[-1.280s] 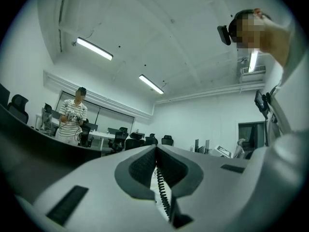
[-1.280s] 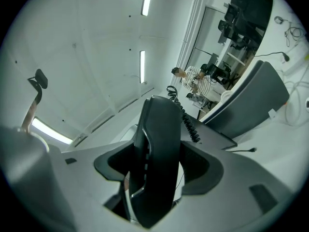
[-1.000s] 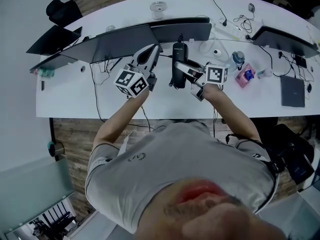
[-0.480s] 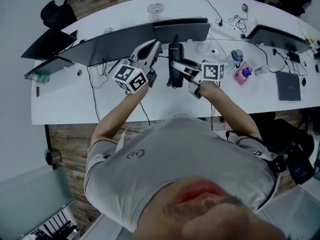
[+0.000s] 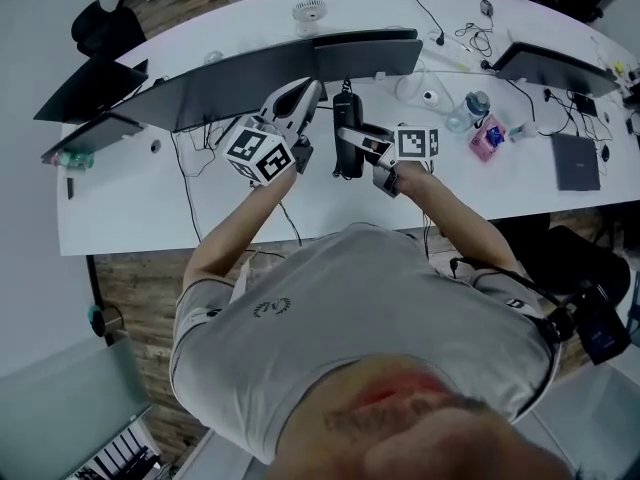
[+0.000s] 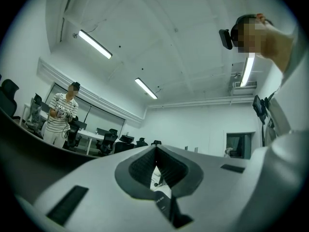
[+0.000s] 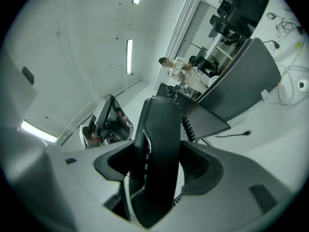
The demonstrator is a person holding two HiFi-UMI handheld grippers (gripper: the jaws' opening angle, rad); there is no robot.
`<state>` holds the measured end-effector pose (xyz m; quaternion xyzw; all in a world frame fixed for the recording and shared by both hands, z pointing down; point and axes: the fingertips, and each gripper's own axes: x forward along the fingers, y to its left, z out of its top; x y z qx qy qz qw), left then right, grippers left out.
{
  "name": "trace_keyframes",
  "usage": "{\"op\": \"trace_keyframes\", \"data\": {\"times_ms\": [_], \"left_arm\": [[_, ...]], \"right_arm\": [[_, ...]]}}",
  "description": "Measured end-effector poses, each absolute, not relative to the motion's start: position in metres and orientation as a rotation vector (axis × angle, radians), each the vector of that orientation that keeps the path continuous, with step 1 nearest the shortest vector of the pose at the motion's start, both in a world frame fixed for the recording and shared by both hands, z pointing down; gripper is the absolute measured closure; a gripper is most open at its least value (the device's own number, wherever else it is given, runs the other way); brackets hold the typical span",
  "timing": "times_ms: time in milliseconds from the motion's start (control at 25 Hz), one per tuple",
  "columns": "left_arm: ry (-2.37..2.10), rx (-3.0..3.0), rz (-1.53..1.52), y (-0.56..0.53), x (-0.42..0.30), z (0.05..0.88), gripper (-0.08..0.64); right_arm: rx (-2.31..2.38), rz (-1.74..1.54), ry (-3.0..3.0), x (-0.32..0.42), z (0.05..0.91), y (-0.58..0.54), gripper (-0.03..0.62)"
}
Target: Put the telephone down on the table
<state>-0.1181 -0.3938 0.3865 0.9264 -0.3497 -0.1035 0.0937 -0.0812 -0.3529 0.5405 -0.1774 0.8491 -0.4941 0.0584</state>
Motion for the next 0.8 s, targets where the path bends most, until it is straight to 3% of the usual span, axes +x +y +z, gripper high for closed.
{"op": "trace_keyframes", "data": {"times_ms": [800], "left_arm": [[-0.961,2.718,-0.298,-0.393,-0.123,0.399,0.551]], "right_arm": [[-0.7,-1.711,2.527,-0.082,0.657,-0.351,0.291]]}}
